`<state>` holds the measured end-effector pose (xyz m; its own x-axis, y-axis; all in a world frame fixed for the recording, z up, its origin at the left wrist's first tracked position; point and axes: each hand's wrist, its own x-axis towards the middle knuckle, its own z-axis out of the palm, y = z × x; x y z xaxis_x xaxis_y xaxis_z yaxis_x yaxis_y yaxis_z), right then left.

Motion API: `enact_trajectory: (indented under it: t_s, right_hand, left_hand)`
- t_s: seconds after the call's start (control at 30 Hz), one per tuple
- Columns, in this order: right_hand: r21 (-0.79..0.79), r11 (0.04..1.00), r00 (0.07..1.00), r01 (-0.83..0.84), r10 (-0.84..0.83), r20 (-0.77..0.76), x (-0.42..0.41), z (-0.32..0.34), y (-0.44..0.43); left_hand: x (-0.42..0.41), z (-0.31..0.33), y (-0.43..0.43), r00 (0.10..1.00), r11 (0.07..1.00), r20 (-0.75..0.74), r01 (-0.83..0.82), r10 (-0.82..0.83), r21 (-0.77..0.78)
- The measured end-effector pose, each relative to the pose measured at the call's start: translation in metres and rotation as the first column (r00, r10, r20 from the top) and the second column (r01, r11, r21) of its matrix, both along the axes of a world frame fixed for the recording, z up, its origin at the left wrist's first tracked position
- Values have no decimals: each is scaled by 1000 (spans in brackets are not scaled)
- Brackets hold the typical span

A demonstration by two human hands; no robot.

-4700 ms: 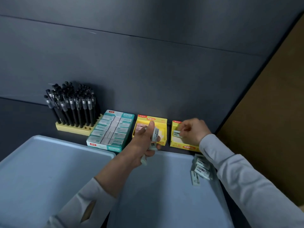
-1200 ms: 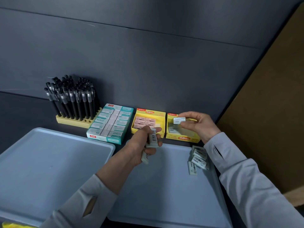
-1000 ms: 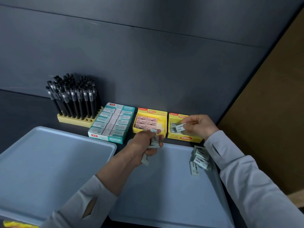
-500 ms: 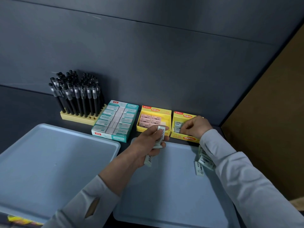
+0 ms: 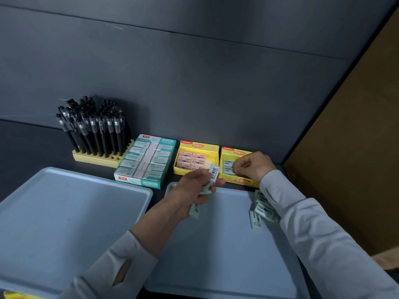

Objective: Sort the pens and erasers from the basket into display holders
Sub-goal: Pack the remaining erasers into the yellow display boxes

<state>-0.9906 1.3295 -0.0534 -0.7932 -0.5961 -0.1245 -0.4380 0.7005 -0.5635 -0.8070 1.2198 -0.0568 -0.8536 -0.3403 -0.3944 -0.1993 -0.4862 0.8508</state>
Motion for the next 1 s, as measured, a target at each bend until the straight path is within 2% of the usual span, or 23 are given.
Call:
enact_trajectory:
  t_s: [0.07, 0.13, 0.2, 0.27, 0.37, 0.47, 0.57, 0.67, 0.8, 0.9, 1.0]
  right_hand:
    - [-50, 998, 999, 32, -32, -1, -2, 1, 5]
    - [-179, 982, 998, 63, -58, 30, -1, 7, 9]
    - [-356, 934, 985, 29, 34, 170, 8, 21, 11]
    - [-456, 890, 931, -11, 176, 321, 21, 33, 11]
    - [-422, 898, 886, -122, 290, 361, 32, 36, 10]
    - [-460, 885, 902, -66, 250, 353, 23, 35, 18]
    - [-549, 836, 932, 4, 196, 306, 6, 33, 33]
    - [-559, 826, 916, 74, 166, 366, 0, 28, 41]
    - [-556, 821, 936, 128, 86, 342, -5, 21, 39]
    - [-487, 855, 971, 179, -72, 230, -17, 11, 38]
    - [-319, 933, 986, 169, -161, 52, -22, 2, 35]
  left_hand:
    - [-1, 0, 0, 1000, 999, -10, 5, -5, -32]
    - [-2, 0, 1, 1000, 998, -21, 7, -8, -65]
    - [-5, 0, 3, 999, 994, -31, 6, -10, -107]
    - [-9, 3, 8, 1000, 986, -23, 16, -20, -165]
    - [-17, 8, 14, 999, 962, 7, 51, -51, -269]
    - [-22, 12, 17, 998, 956, 46, 54, -43, -288]
    - [-24, 14, 13, 993, 984, 119, 24, -3, -177]
    - [-22, 14, 9, 986, 999, 168, 5, 1, -33]
    - [-21, 11, 7, 988, 1000, 157, 4, -3, -10]
    - [-20, 8, 4, 992, 1000, 124, -5, 5, 2]
    - [-18, 5, 3, 993, 1000, 116, -10, 10, -3]
